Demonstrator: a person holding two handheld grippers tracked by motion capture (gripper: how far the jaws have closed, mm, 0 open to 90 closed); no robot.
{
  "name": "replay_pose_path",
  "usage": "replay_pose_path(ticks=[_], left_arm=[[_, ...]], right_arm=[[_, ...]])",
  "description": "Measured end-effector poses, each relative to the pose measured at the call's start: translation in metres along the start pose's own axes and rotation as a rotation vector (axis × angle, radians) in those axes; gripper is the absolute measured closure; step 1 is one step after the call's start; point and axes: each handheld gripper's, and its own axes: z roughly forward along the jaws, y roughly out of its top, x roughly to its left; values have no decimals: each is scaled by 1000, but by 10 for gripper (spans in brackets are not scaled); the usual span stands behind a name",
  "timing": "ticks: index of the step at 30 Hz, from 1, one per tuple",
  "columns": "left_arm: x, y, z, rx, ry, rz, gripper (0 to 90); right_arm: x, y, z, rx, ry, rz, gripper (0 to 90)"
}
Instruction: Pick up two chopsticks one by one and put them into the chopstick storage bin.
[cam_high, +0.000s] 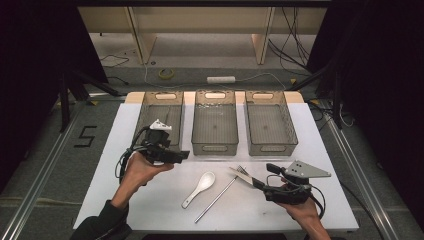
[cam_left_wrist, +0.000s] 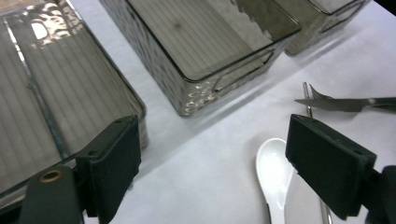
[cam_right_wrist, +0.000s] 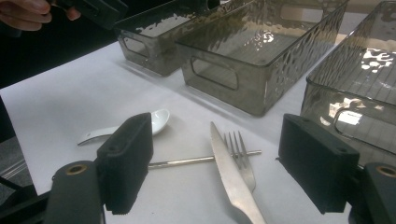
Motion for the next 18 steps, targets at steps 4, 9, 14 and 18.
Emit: replay_pose_path(ticks=[4,9,14,18], left_arm=[[-12,-2,4,33,-12,33,176],[-30,-6,13,83,-27,68,177],[-49,-13,23,143,-53,115,185],[-63,-18,30,193,-72,148,205]], right_arm=[[0,0,0,1,-1,0,272],[-1,0,0,8,-3,1,272],[-1,0,0,7,-3,3,272],[-1,0,0,11,-3,1,272]])
